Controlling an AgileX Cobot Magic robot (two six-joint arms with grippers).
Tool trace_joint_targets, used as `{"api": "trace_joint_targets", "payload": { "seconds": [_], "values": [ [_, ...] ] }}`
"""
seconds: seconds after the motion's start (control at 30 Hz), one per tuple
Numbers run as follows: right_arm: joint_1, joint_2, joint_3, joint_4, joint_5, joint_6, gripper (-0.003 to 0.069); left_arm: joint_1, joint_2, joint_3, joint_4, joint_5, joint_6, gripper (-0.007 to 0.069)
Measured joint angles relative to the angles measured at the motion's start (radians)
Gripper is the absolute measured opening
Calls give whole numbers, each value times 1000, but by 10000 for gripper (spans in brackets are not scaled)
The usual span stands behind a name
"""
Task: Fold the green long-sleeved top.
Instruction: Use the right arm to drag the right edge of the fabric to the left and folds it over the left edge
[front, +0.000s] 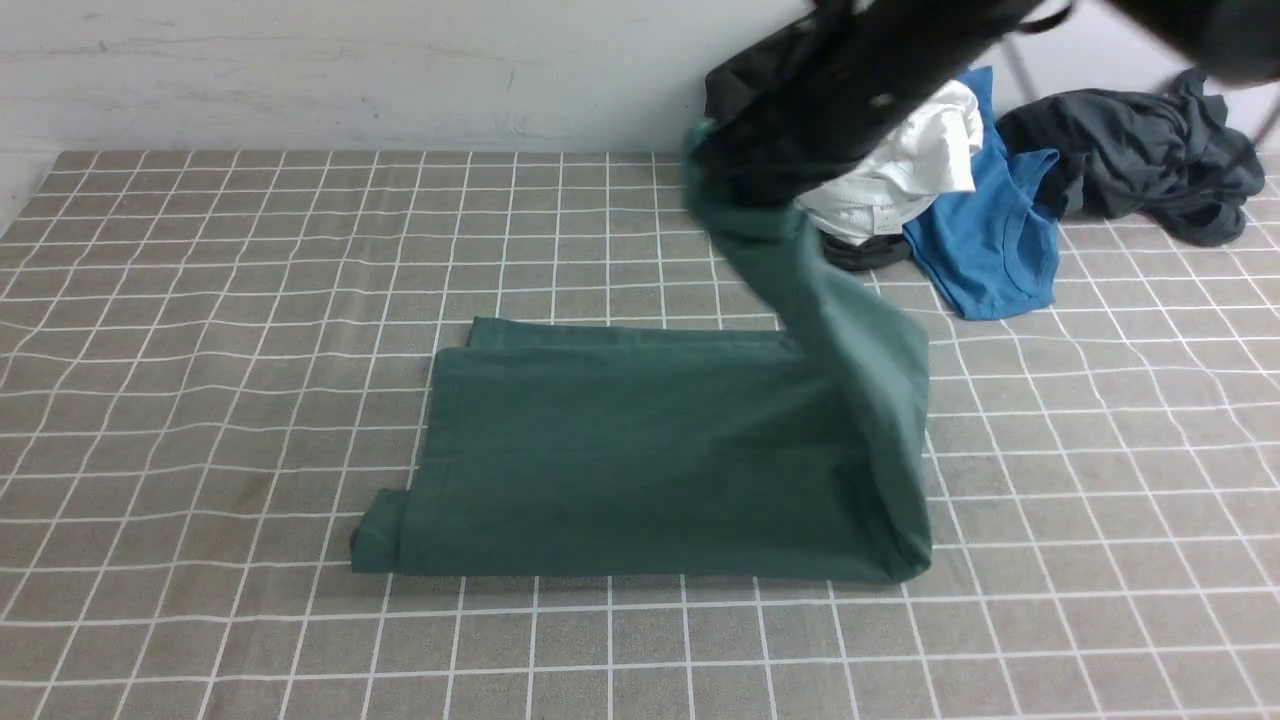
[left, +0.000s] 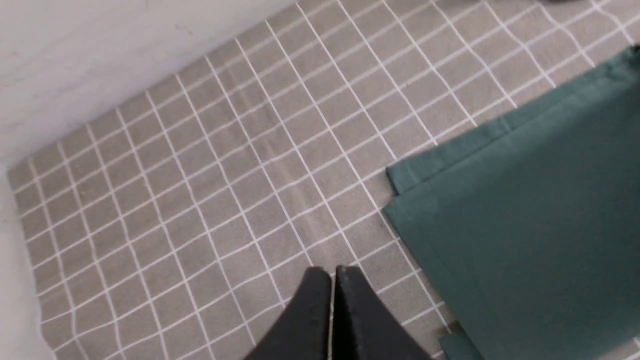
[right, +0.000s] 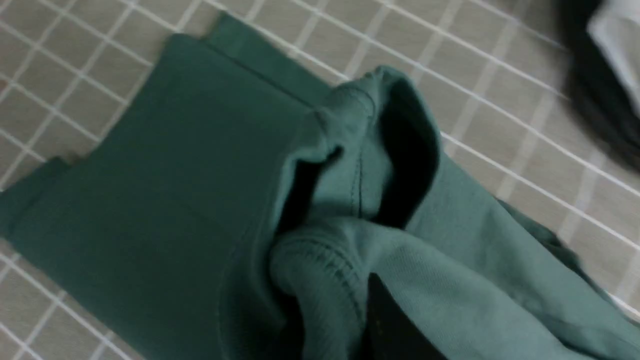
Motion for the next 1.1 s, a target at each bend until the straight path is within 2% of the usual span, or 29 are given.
{"api": "trace_joint_targets", "payload": {
  "seconds": [0.13,0.3,0.4,0.53,0.57,0.6,0.63,0.67,0.73,0.8,0.87,1.0,1.1],
  "values": [
    [135,236,-202,40,0,2,13,2,-113,14,-1,1,-24,-7],
    [192,416,-352,59,0,28,28,2,-189,93,-1,5,-26,-7],
    [195,484,-392,113,1,30,127,2,-226,158,-1,12,-29,-7],
    [183,480,-407,187,27,30,357,2,-260,193,-1,22,-32,-7],
    [178,472,-412,188,45,30,416,2,-264,193,-1,22,-33,-7],
    [177,470,-413,188,45,30,416,2,-265,193,-1,22,-34,-7],
    [170,452,-422,163,57,30,498,2,-274,196,-1,22,-41,-7],
    [165,435,-421,136,61,34,537,2,-280,196,-1,22,-46,-7],
    [157,406,-409,73,62,58,578,2,-286,196,-1,22,-55,-7],
    [154,375,-376,4,63,88,589,2,-294,198,-2,22,-67,-7],
    [157,368,-334,-10,63,99,576,2,-299,205,-2,22,-68,-7],
    [187,382,-250,12,61,96,531,2,-315,242,-5,22,-68,-7],
    [256,412,-180,34,62,58,472,2,-334,303,-9,22,-71,-7]
  ]
}}
